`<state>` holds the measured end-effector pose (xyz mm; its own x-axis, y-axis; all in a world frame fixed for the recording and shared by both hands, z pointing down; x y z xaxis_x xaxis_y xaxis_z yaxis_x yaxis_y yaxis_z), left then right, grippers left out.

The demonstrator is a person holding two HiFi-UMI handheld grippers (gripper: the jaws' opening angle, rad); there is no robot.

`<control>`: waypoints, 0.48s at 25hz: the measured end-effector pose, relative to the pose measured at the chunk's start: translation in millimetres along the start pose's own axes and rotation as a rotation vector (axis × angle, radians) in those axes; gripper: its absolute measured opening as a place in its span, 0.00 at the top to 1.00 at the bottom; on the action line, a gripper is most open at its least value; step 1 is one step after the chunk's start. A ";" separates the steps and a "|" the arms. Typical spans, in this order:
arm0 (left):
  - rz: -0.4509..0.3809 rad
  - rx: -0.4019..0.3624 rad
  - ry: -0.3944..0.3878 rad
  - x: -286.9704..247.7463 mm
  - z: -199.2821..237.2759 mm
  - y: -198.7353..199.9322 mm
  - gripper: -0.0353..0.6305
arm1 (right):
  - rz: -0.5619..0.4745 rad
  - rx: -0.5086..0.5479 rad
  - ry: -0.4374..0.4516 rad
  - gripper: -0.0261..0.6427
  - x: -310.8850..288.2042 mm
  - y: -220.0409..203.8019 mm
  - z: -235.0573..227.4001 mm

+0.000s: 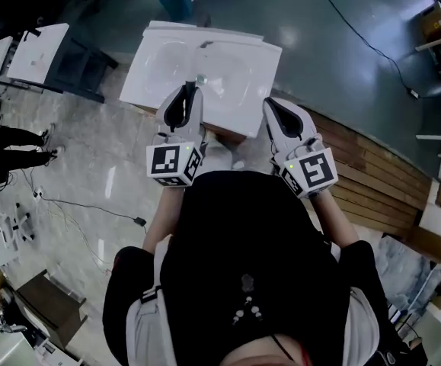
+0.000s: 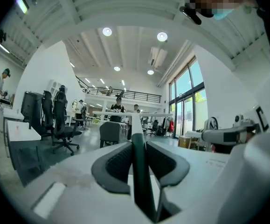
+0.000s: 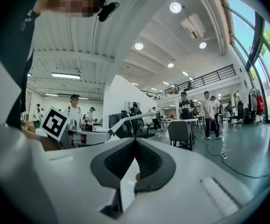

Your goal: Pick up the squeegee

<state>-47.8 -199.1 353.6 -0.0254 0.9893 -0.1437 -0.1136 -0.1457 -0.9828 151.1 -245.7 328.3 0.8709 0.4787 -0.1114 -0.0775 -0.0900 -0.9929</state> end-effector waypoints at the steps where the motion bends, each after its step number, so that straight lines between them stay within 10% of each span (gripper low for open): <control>1: -0.013 -0.005 -0.007 1.9 -0.8 4.5 0.79 | -0.003 -0.005 -0.002 0.96 0.2 1.2 -0.5; 12: -0.123 -0.027 -0.092 8.6 -30.0 46.6 0.79 | -0.066 -0.084 -0.026 0.96 15.3 26.3 -15.0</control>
<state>-23.5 -197.2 303.1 -0.1037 0.9945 -0.0122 -0.0948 -0.0221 -0.9953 169.6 -253.8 301.1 0.8599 0.5083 -0.0475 0.0220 -0.1299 -0.9913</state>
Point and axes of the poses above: the fingertips, and each gripper's own axes: x backward along the fingers, z to its left, y out of its top, the point moved 5 cm from there along x, backward along the fingers, and after that the axes turned 4 degrees about z, right-handed, at the moved point
